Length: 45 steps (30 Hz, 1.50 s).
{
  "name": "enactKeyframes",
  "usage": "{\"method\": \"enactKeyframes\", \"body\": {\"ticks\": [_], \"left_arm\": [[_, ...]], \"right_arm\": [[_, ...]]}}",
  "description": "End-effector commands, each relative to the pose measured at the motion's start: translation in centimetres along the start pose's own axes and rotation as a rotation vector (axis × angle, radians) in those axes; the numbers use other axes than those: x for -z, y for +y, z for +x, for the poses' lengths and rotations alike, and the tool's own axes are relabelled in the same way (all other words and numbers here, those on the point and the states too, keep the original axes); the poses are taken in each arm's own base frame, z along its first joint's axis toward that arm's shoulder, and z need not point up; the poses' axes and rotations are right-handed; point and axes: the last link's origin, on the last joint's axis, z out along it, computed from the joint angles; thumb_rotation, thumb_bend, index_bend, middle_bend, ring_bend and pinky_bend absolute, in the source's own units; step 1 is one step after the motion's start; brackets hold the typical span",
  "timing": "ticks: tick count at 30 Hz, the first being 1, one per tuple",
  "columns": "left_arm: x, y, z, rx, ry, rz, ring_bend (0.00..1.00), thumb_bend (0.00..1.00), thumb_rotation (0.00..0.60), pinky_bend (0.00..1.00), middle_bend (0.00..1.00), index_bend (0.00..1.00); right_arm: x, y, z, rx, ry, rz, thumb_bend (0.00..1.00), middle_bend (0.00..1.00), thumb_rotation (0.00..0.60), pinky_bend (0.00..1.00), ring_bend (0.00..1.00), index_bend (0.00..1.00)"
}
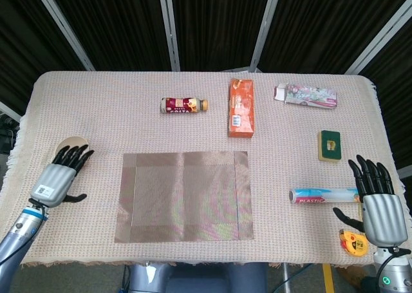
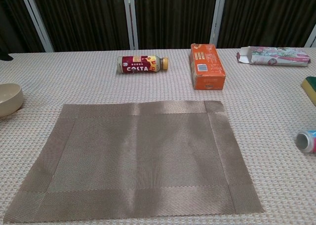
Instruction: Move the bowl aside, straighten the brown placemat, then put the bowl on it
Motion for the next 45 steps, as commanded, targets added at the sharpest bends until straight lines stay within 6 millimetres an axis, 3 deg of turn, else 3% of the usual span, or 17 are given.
{"method": "enactKeyframes", "body": {"ticks": [1,5,11,17,25,32,39,42,45], "left_arm": [[-2.0,-3.0,-0.9,0.018,-0.033,0.127,0.0,0.09,0.6,0.0,0.0,0.05],[-4.0,-5.0,-2.9,0.03,-0.095,0.212,0.0,0.16,0.6,0.0,0.0,0.17],[-6.3,-6.0,-4.9,0.042,-0.128,0.247,0.0,0.2,0.6,0.0,0.0,0.24],[-7.2,-6.3,-6.1,0.029,-0.13,0.246,0.0,0.26,0.6,0.0,0.0,0.31],[-7.7,-6.5,-6.7,0.011,-0.14,0.247,0.0,0.46,0.6,0.0,0.0,0.49],[-7.4,-6.4,-5.4,0.033,-0.082,0.235,0.0,0.49,0.6,0.0,0.0,0.54],[-6.6,-3.0,-0.5,0.077,0.07,0.078,0.0,0.49,0.6,0.0,0.0,0.56],[-6.4,0.5,1.9,0.088,0.135,-0.041,0.0,0.49,0.6,0.0,0.0,0.57],[-6.2,5.2,3.7,0.085,0.174,-0.17,0.0,0.49,0.6,0.0,0.0,0.57]], "right_arm": [[0.1,0.0,0.0,-0.001,0.0,0.003,0.0,0.0,0.6,0.0,0.0,0.0],[0.1,0.0,0.1,0.0,0.002,0.003,0.0,0.0,0.6,0.0,0.0,0.0],[-0.2,0.1,0.1,0.006,0.005,-0.003,0.0,0.0,0.6,0.0,0.0,0.0],[-0.2,0.1,0.0,0.01,0.001,-0.004,0.0,0.0,0.6,0.0,0.0,0.0],[-0.3,0.2,0.0,0.008,0.004,-0.004,0.0,0.0,0.6,0.0,0.0,0.0],[-0.2,0.2,0.2,0.003,0.009,-0.003,0.0,0.0,0.6,0.0,0.0,0.0],[-0.2,0.3,0.3,-0.005,0.007,-0.004,0.0,0.0,0.6,0.0,0.0,0.0],[-0.3,0.3,0.4,-0.007,0.006,-0.007,0.0,0.0,0.6,0.0,0.0,0.0],[-0.4,0.4,0.3,-0.007,0.004,-0.011,0.0,0.0,0.6,0.0,0.0,0.0]]}}
